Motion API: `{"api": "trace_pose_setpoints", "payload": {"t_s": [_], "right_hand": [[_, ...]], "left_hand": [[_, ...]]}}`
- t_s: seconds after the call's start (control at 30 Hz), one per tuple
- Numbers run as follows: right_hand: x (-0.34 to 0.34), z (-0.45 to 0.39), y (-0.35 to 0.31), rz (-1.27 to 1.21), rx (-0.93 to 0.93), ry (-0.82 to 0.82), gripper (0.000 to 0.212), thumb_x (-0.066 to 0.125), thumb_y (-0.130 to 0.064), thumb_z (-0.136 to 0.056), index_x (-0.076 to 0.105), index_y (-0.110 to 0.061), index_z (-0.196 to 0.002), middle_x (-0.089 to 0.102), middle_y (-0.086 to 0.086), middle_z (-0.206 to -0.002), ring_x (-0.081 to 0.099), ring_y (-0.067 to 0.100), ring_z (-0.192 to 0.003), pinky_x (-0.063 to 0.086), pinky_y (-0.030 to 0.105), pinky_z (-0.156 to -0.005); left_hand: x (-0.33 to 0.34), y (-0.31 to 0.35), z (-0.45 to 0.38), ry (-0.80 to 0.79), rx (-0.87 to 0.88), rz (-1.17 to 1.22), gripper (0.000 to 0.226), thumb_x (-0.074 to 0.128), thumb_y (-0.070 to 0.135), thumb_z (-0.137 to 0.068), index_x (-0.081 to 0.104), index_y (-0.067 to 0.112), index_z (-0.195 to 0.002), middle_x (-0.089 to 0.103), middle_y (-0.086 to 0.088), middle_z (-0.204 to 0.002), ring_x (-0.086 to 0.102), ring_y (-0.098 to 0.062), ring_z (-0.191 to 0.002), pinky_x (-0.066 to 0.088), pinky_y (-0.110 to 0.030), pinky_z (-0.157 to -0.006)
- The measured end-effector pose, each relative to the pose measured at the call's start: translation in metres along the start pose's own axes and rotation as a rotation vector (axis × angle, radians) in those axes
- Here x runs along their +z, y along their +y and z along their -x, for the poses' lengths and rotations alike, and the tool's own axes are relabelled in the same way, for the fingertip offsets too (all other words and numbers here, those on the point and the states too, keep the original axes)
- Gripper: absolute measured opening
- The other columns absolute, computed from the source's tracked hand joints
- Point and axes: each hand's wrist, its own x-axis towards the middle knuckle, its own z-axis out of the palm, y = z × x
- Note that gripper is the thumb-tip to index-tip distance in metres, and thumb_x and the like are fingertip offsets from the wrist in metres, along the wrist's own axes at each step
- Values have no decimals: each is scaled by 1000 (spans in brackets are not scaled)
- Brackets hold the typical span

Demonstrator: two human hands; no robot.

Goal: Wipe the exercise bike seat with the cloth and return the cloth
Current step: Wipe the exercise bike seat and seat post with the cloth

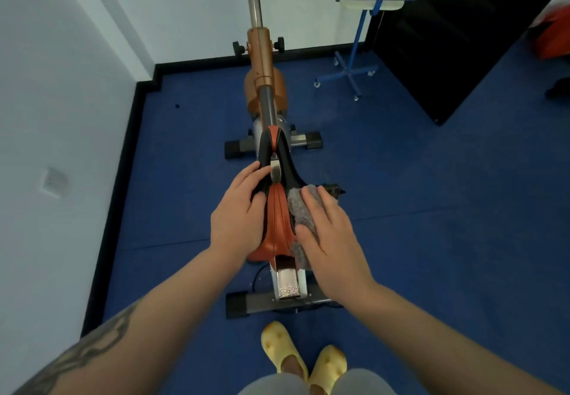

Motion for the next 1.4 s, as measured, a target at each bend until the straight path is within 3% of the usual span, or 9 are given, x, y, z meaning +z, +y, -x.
{"api": "trace_pose_setpoints", "payload": {"t_s": [0.23,0.47,0.63,0.77,0.9,1.03,1.13,1.3,1.4], "right_hand": [[-14,-61,8,-280,122,-138,52,37,-38,-99,25,-31,-150,32,-1,-155,33,17,-139,29,34,-111],[19,16,6,-539,122,55,59,36,-37,-101,3,-39,-150,-7,-15,-160,-2,2,-144,8,30,-116],[-3,-29,15,-704,302,78,54,32,-43,-101,22,-26,-151,29,-6,-156,28,9,-142,20,22,-112],[27,3,-3,-669,280,306,55,32,-37,-102,12,-28,-152,16,-10,-159,16,0,-143,15,21,-118],[57,18,-31,-623,288,457,59,31,-35,-102,-2,-32,-151,-9,-15,-158,-7,-12,-136,2,-8,-97],[49,-5,-27,-733,419,631,57,31,-36,-103,7,-23,-153,10,-8,-161,10,4,-146,11,26,-120],[67,-8,-43,-800,523,819,57,31,-37,-103,7,-25,-153,12,-11,-161,13,3,-146,12,26,-119],[144,-18,-114,-698,627,1081,66,34,-34,-101,-7,-25,-151,5,-34,-147,6,-29,-129,10,-2,-102],[158,-28,-136,-816,618,1109,68,35,-27,-101,-11,-22,-151,-4,-21,-155,-1,-16,-138,4,-6,-100]], "left_hand": [[1,2,0,29,-21,26,44,40,18,-89,52,45,-123,42,26,-138,39,7,-119,32,-19,-90],[0,0,4,20,-34,44,44,40,18,-90,52,44,-122,42,25,-138,39,6,-119,30,-18,-88],[1,5,3,25,-21,53,45,39,17,-91,50,44,-125,39,23,-141,34,8,-120,27,-21,-92],[0,-3,2,-71,17,-16,46,32,19,-94,39,40,-134,27,19,-149,26,1,-131,25,-24,-92],[-10,-8,-11,-325,85,11,47,30,28,-98,25,31,-145,10,9,-157,8,-6,-140,16,-29,-108],[-26,-13,-31,-403,331,-216,45,34,28,-97,32,32,-142,8,6,-157,2,-16,-144,6,-40,-116],[-23,-15,-43,-428,608,-325,48,27,32,-92,36,34,-139,17,10,-155,4,-9,-143,1,-39,-116],[-13,-23,-56,-510,632,-96,46,33,24,-92,42,30,-136,30,9,-151,12,-8,-142,9,-47,-115],[-11,-27,-58,-516,623,-34,44,33,23,-93,45,27,-135,33,7,-149,14,-9,-141,10,-48,-115]]}}
